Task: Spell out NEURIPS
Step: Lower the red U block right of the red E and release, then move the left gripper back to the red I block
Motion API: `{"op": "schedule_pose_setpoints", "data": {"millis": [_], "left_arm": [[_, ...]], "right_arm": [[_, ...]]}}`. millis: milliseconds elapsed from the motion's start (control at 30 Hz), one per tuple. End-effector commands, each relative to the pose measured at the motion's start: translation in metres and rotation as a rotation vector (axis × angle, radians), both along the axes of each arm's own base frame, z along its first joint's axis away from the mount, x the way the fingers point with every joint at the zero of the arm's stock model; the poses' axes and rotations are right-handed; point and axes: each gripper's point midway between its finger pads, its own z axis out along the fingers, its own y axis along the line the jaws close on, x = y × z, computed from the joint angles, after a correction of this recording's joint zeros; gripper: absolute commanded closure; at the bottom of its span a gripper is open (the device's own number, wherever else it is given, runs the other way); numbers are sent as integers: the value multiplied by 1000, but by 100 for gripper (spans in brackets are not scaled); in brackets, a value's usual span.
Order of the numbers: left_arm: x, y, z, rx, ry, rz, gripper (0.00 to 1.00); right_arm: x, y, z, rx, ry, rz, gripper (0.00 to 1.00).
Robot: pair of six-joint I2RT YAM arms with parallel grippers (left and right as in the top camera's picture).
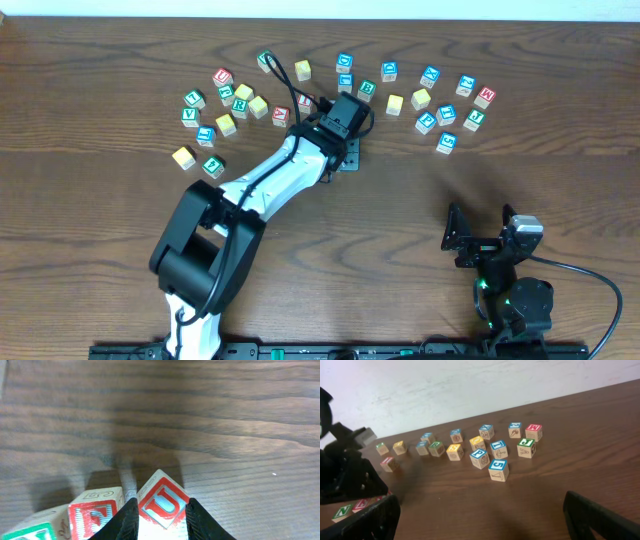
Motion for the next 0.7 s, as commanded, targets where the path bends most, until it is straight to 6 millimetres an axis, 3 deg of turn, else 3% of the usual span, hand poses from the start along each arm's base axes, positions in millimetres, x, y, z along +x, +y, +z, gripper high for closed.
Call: {"op": "schedule_pose_setpoints", "data": {"millis": [0, 200, 367, 500, 667], "left_arm": [[10, 1, 53, 4, -133, -96, 69], [18, 19, 111, -23, -252, -105, 68], [24, 48, 141, -22, -305, -69, 68], [30, 73, 149, -9, -316, -29, 68], [35, 104, 143, 15, -285, 34, 68]], "right_arm": [[0, -3, -1, -5, 2, -14, 1], [0, -3, -1, -5, 2, -14, 1], [0, -3, -1, -5, 2, -14, 1], [0, -3, -1, -5, 2, -14, 1], [0, -3, -1, -5, 2, -14, 1]]}}
